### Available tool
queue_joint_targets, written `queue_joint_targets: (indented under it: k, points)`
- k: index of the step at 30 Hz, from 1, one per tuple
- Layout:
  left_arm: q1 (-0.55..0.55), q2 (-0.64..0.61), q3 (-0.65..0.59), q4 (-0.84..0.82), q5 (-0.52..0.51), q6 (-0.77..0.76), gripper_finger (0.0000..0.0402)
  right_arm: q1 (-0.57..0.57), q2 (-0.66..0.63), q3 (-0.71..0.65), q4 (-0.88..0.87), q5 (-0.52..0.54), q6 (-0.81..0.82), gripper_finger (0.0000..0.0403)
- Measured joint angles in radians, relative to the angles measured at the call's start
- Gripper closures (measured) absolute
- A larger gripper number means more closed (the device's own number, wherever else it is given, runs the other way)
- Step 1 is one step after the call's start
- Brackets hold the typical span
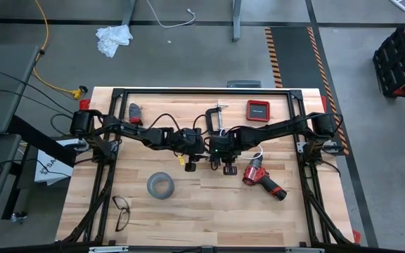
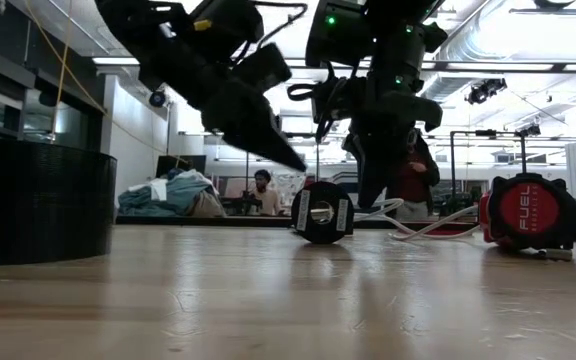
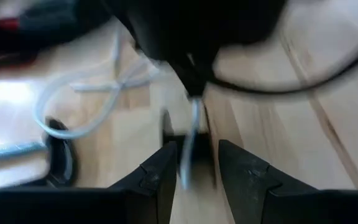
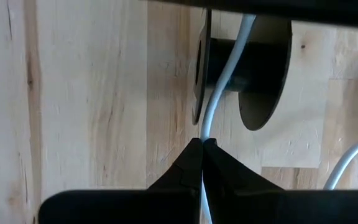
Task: Coil cords
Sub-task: Coil the white wire onto the black spool
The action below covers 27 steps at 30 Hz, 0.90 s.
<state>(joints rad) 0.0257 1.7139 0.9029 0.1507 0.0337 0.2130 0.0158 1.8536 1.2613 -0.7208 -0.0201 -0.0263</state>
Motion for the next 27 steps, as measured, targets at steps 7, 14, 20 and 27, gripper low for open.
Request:
queue_joint_targets:
  k: [7,14,20,27]
  points:
    - [0.000,0.052,0.023,-0.053,0.018,-0.007,0.0286,0.000,0.000,0.000,0.003,-0.011,0.000,0.0403]
    - [-0.002,0.052,0.024,-0.045,0.015,-0.054,0.0286,0.000,0.000,0.000,0.007,-0.014,0.000,0.0403]
    - [-0.014,0.066,0.024,-0.032,0.002,-0.051,0.0286,0.000,0.000,0.000,0.007,-0.014,0.000,0.0403]
    - [-0.038,0.075,0.024,-0.028,-0.077,-0.044,0.0286,0.000,0.000,0.000,0.016,-0.014,0.000,0.0403]
